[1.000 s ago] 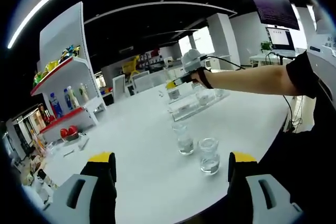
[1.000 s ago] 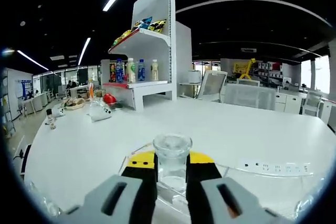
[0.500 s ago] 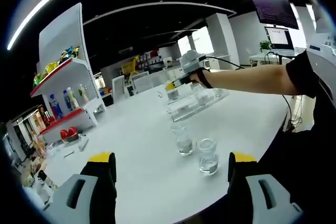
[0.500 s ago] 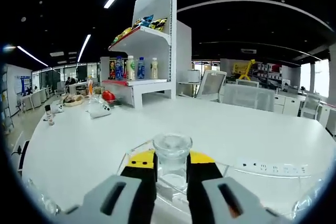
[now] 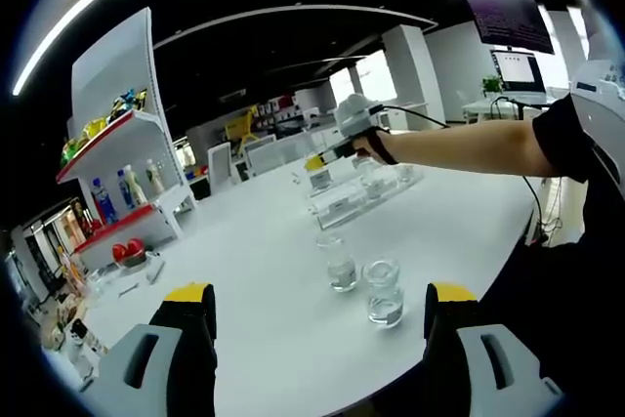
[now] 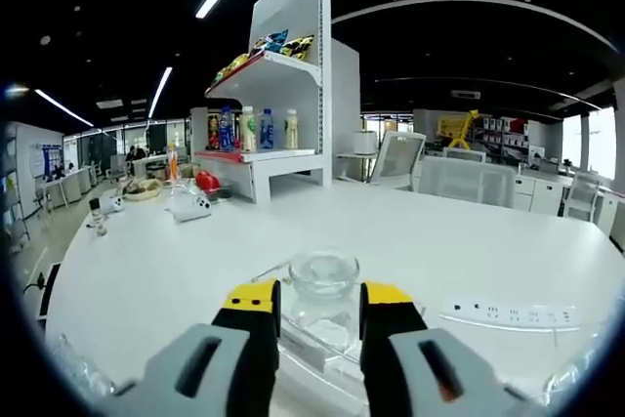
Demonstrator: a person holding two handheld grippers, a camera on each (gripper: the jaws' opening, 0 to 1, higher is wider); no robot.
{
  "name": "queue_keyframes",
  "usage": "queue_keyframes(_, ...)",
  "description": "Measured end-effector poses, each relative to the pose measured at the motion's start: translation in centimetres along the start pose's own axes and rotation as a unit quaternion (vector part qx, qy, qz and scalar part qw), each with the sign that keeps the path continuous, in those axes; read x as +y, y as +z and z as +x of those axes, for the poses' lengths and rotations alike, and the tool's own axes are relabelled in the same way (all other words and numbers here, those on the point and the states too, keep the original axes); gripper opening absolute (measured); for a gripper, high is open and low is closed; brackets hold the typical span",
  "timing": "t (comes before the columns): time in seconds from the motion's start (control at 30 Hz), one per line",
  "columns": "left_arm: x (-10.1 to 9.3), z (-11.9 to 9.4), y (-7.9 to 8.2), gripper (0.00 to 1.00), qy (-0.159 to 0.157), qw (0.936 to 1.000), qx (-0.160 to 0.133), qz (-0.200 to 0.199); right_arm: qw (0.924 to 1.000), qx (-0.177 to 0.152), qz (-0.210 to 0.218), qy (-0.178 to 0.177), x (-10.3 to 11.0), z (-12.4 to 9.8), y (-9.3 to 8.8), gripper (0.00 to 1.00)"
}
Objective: Identify the label on the chemical reagent bottle, grasp the chemical reagent bottle, and place it in the designated position on the reagent rack
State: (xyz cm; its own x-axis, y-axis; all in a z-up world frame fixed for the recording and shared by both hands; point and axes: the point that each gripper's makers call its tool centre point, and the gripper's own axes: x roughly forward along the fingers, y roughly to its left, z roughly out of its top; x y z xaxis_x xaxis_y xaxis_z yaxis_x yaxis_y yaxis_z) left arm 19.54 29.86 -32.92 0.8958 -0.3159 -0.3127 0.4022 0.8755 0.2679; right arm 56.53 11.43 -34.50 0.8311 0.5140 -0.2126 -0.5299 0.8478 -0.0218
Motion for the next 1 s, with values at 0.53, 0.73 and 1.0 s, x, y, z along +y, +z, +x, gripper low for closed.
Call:
queue_keyframes(0.53, -0.8, -0.1, 0.9, 0.88, -0.008, 0.9999, -0.015, 0.004, 0.9979, -0.062, 0.018, 0.011, 0.7, -7.4, 1.8, 0.63)
queue_keyframes(0.73, -1.6, -0.2, 1.2, 0.88, -0.014, 0.9996, -0.023, 0.006, 0.9967, -0.077, 0.019, 0.017, -0.2, -13.7, 1.9, 0.86)
queue_keyframes(1.0, -2.9, -0.6, 2.1, 0.88, -0.026, 0.9989, -0.038, 0.012, 0.9955, -0.092, 0.021, -0.006, -2.2, -23.0, 2.0, 0.97)
